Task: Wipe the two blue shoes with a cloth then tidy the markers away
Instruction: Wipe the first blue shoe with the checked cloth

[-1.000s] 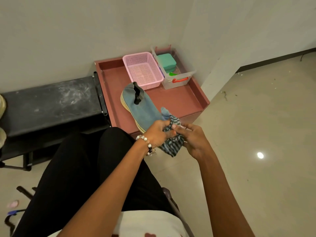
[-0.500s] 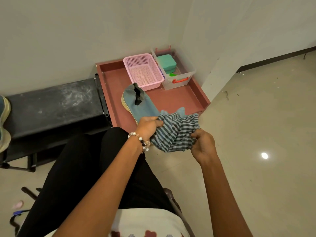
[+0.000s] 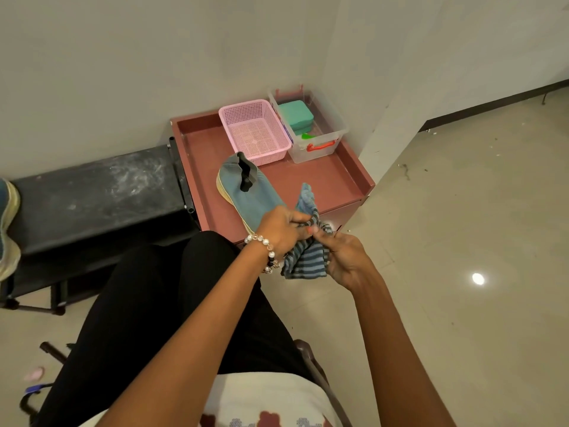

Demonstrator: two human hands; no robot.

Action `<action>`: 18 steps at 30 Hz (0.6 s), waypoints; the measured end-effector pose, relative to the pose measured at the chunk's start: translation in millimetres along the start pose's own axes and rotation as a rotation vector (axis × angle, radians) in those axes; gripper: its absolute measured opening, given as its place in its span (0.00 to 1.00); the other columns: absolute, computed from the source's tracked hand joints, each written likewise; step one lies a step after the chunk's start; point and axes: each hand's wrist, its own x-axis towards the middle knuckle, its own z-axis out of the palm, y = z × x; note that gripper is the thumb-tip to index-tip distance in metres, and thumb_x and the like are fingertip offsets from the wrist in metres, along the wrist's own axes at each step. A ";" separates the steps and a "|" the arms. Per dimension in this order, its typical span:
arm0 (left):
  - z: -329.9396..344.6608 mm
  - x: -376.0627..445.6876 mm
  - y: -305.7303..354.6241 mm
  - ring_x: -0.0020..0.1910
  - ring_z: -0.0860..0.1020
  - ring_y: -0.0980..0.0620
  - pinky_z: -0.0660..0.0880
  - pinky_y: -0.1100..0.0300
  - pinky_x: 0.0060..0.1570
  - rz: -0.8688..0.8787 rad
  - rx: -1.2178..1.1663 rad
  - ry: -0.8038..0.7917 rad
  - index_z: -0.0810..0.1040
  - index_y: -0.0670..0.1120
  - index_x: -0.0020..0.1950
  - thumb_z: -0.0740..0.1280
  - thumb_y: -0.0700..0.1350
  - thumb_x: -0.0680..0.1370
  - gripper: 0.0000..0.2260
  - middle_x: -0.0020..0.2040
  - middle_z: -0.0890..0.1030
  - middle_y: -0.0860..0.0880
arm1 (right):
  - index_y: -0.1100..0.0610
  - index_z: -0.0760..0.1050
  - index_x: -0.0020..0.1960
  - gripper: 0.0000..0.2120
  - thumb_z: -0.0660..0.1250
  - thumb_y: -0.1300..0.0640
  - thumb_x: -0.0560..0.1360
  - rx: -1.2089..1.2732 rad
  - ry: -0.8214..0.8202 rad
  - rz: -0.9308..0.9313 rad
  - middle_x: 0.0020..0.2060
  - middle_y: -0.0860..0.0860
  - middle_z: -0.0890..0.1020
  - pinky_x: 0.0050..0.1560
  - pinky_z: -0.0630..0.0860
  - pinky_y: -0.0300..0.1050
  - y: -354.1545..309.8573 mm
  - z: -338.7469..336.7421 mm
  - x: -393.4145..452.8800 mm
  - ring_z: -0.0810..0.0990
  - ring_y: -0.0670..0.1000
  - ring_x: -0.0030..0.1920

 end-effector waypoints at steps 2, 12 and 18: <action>-0.5 1.1 -4.8 0.51 0.81 0.49 0.76 0.54 0.59 -0.043 -0.093 -0.001 0.80 0.42 0.60 0.70 0.38 0.75 0.13 0.52 0.83 0.44 | 0.68 0.76 0.54 0.16 0.73 0.65 0.68 0.048 0.021 0.035 0.47 0.63 0.83 0.43 0.81 0.54 6.4 -2.9 1.6 0.83 0.60 0.44; -25.2 11.0 0.7 0.41 0.79 0.58 0.76 0.73 0.40 -0.055 -0.348 0.157 0.78 0.41 0.63 0.65 0.34 0.78 0.14 0.51 0.81 0.45 | 0.63 0.73 0.62 0.16 0.64 0.61 0.76 0.239 0.003 0.126 0.57 0.59 0.80 0.55 0.76 0.59 33.9 -33.1 0.4 0.79 0.59 0.57; -23.5 6.0 18.3 0.43 0.77 0.61 0.74 0.73 0.46 0.143 -0.116 -0.117 0.75 0.41 0.66 0.63 0.34 0.79 0.15 0.50 0.82 0.48 | 0.53 0.54 0.76 0.47 0.77 0.53 0.65 -0.116 0.188 -0.192 0.73 0.56 0.63 0.64 0.70 0.53 29.0 -31.6 7.8 0.64 0.54 0.71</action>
